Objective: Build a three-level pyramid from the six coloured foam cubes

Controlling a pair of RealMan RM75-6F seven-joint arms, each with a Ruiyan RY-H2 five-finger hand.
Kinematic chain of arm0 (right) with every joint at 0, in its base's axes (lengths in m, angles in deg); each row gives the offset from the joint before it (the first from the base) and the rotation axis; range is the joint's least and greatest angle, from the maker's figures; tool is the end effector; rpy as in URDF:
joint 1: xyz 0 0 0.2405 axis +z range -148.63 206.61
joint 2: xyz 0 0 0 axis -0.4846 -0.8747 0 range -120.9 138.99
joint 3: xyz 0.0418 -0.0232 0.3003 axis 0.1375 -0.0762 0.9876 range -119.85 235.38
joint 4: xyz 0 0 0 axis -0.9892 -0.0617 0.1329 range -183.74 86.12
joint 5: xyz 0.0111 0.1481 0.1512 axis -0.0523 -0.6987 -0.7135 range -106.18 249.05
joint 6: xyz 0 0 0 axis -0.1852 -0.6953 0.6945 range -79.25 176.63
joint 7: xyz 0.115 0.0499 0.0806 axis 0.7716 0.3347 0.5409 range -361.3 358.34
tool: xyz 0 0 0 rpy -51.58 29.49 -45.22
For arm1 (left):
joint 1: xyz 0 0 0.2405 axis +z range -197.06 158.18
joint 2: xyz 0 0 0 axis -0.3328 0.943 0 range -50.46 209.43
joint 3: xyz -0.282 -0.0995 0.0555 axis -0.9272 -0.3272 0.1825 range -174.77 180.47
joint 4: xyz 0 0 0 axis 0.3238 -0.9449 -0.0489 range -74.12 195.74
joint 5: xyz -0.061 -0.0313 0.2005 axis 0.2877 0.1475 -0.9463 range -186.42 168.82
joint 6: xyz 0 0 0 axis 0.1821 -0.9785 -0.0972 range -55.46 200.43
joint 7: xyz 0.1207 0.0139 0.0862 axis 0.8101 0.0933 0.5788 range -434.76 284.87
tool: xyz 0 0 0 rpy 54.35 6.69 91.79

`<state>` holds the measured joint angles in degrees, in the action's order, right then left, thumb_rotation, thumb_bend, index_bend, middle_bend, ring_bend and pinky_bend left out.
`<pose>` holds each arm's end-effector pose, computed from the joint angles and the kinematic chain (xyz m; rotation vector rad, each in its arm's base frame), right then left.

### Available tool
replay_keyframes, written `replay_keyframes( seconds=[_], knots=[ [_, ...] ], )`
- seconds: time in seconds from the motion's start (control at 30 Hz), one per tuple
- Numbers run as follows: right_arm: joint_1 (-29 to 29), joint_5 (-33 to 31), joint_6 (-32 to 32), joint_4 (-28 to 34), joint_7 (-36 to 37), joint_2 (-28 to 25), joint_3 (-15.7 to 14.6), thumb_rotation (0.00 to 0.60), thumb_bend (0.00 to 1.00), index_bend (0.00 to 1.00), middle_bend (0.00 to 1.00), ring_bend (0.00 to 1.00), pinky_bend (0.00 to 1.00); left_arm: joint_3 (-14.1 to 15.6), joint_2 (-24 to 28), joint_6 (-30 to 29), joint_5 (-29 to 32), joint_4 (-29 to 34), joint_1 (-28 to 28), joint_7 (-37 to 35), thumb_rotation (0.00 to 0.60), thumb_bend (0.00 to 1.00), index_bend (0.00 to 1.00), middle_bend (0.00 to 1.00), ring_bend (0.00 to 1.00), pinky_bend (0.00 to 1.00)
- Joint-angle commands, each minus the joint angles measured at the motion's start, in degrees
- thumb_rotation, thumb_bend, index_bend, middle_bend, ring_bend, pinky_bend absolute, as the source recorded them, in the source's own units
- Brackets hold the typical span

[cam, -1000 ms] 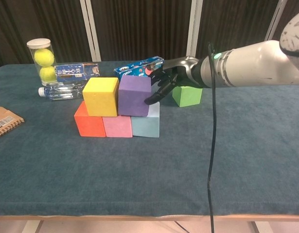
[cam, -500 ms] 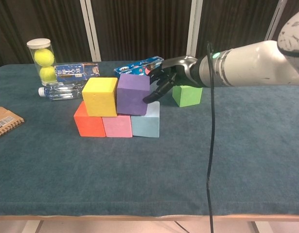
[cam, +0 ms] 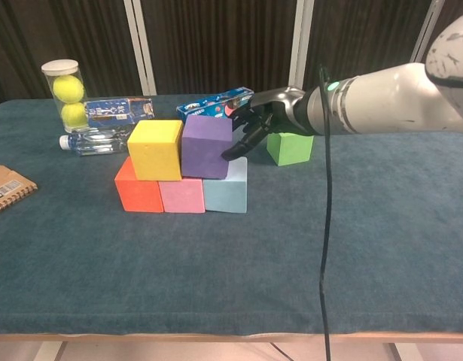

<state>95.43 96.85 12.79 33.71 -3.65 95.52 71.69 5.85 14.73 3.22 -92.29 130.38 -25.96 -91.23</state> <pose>-0.0733 -0.4517 -0.0339 1.7286 -1.7037 0.9532 -0.4610 0.1791 0.1903 -1.4604 -1.0906 -0.5584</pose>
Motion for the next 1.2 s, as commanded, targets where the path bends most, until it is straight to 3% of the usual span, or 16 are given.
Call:
replay_keyframes(
  seconds=[0.03, 0.27, 0.5, 1.0, 1.2],
  knots=[
    [0.1, -0.3, 0.2, 0.0, -0.2, -0.1, -0.1, 0.600, 0.58, 0.37, 0.07, 0.00, 0.00, 0.0, 0.0, 0.0, 0.0, 0.0, 0.0, -0.1, 0.600, 0.15, 0.09, 0.02, 0.00, 0.10],
    [0.1, -0.6, 0.1, 0.0, -0.5, -0.2, -0.2, 0.600, 0.58, 0.25, 0.06, 0.00, 0.00, 0.0, -0.1, 0.5, 0.0, -0.1, -0.2, -0.2, 0.600, 0.15, 0.09, 0.02, 0.00, 0.10],
    [0.3, -1.5, -0.2, 0.4, -1.0, -0.5, -0.5, 0.600, 0.39, 0.13, 0.05, 0.00, 0.00, 0.0, -0.1, 0.8, -0.3, -0.1, -0.6, -0.4, 0.600, 0.15, 0.09, 0.02, 0.00, 0.10],
    [0.9, -2.9, -1.1, 1.6, -2.4, -0.8, -1.0, 0.600, 0.28, 0.15, 0.04, 0.00, 0.00, 0.0, 0.0, 0.5, -0.1, -0.2, -0.4, -0.7, 0.600, 0.15, 0.09, 0.02, 0.00, 0.10],
    [1.2, -3.4, -3.1, 1.4, -3.4, 0.0, -1.0, 0.600, 0.27, 0.27, 0.04, 0.00, 0.00, 0.0, -0.1, 0.3, -0.2, -0.4, -0.4, -0.9, 0.600, 0.15, 0.09, 0.02, 0.00, 0.10]
  ],
)
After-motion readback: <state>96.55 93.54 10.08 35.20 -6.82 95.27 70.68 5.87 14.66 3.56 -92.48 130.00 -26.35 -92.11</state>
